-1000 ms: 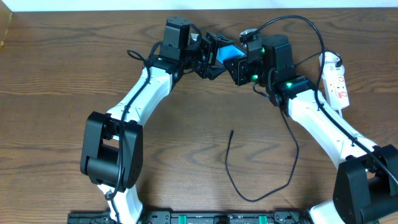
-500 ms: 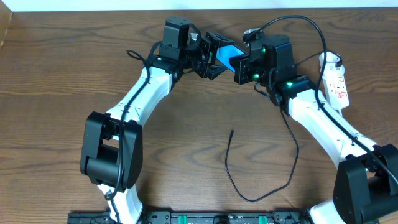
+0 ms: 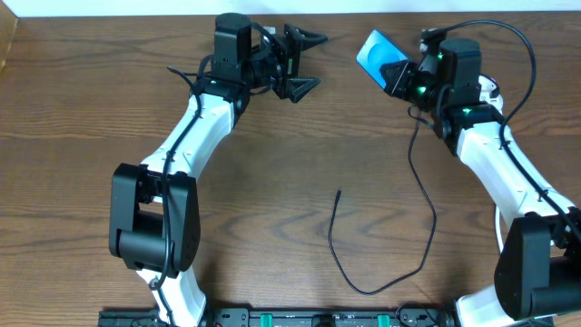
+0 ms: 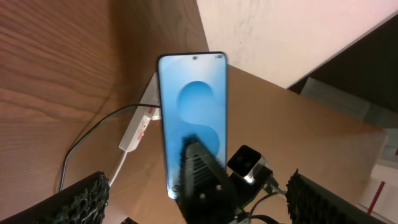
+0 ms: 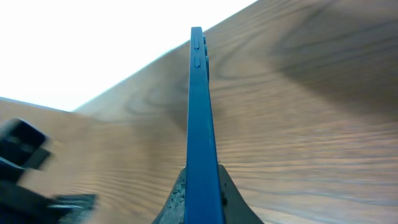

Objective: Plug charger to phone and switch on socket

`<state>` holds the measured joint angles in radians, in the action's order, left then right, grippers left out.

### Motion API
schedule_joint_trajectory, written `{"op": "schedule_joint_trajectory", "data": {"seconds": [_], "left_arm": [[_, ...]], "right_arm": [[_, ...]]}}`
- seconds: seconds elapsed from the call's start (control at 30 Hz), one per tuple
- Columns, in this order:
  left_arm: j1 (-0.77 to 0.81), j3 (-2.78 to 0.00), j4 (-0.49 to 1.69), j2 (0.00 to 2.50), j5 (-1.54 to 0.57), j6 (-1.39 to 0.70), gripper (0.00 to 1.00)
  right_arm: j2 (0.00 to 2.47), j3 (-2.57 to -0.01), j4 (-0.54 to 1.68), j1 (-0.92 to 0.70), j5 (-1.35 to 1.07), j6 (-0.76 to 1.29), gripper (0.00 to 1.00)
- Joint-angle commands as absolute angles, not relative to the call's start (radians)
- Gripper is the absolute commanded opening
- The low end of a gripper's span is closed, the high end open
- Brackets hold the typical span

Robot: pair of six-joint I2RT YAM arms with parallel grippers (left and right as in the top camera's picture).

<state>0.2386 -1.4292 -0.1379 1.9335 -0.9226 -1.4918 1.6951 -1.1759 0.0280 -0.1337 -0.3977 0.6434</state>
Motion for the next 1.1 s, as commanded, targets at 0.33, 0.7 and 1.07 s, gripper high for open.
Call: {"op": "schedule_joint_trajectory", "data": {"seconds": [0.33,0.7,1.07], "left_arm": [[0.228,-1.435,-0.258,1.901,-0.738,-1.604,0.91],[0.228,-1.435,-0.294,1.901,-0.726,-1.610,0.91],[0.228,-1.435,-0.294,1.901,-0.767,-1.610,0.87]], "right_arm": [[1.688,-1.189,-0.180,-0.151,-0.613,1.616,0.01],[1.688,-1.189,-0.350,-0.282,-0.612,1.664,0.01],[1.688,-1.189,-0.360,-0.311,-0.601,1.664,0.01]]}}
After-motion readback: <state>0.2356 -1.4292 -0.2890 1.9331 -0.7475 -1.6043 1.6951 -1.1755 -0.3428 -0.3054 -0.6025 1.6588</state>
